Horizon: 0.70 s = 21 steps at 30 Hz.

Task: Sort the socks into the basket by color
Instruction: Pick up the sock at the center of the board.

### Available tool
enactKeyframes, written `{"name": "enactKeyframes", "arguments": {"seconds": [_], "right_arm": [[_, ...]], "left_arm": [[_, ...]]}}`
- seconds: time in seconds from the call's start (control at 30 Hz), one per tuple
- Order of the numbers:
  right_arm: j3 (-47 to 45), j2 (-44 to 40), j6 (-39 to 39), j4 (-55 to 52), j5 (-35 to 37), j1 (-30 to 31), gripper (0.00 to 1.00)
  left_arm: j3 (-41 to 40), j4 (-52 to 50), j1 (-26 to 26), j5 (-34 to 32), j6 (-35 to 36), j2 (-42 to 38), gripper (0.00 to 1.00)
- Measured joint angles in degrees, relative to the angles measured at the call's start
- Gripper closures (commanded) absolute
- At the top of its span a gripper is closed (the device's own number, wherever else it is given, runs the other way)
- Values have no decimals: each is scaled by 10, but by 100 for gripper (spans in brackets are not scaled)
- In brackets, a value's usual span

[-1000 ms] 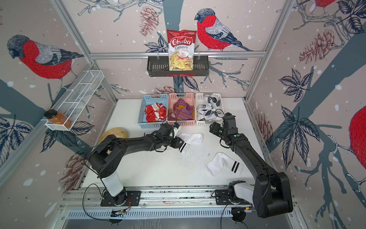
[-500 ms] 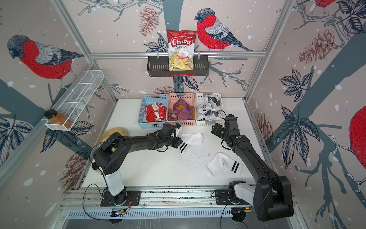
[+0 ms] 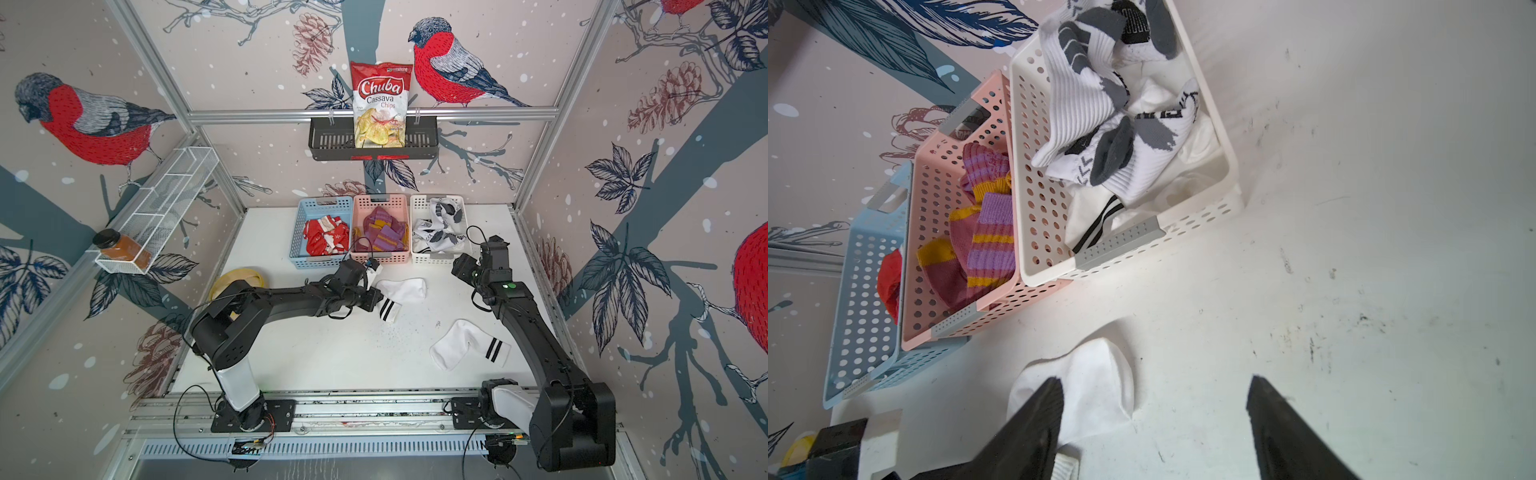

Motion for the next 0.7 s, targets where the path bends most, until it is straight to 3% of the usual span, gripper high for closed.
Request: {"name": "enactKeyframes", "arguments": {"seconds": [0.43, 0.7], "right_arm": [[-38, -9, 9, 24, -14, -1, 28], [-76, -41, 12, 56, -28, -9, 28]], "left_arm": [[27, -5, -1, 9, 3, -49, 100], [127, -39, -10, 11, 11, -54, 100]]}}
